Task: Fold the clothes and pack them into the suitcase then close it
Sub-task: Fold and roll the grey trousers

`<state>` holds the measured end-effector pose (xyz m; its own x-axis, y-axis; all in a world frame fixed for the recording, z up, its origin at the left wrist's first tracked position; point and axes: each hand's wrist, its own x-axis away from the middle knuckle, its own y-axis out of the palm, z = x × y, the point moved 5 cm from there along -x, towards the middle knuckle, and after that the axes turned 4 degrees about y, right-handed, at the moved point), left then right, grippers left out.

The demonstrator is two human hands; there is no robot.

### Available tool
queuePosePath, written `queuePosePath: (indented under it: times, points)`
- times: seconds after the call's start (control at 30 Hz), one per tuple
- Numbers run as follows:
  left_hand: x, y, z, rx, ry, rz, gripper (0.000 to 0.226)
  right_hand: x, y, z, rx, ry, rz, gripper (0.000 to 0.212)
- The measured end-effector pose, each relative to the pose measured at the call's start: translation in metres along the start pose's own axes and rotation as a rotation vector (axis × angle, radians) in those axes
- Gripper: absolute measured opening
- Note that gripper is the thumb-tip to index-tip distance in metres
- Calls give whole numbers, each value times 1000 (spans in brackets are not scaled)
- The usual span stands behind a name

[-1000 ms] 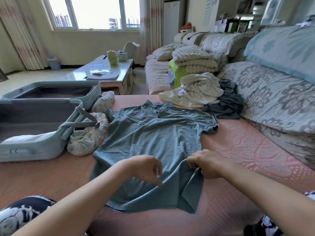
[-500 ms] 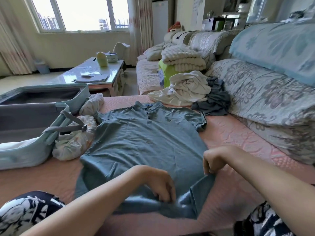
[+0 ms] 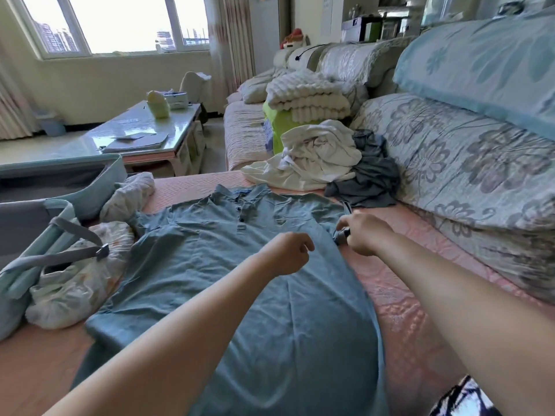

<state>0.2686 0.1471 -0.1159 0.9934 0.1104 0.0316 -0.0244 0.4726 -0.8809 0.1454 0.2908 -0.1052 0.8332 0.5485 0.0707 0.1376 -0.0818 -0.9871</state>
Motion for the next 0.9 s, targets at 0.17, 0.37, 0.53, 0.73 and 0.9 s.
queuePosePath:
  times: [0.17, 0.37, 0.53, 0.73, 0.9]
  points:
    - [-42, 31, -9, -190, -69, -76, 56, -35, 28, 2, 206, -167, -20, 62]
    - [-55, 46, -11, -186, 28, 67, 59, -47, 17, 17, 527, -157, 107, 35]
    - [-43, 61, -20, -317, 16, -83, 63, -39, 23, 32, 688, -82, 11, 37]
    - [-5, 54, -19, -258, 51, -65, 62, 3, 22, -19, 491, -212, 68, 42]
    - [49, 54, -12, -257, 197, 110, 41, 52, 37, -20, 301, -190, -184, 52]
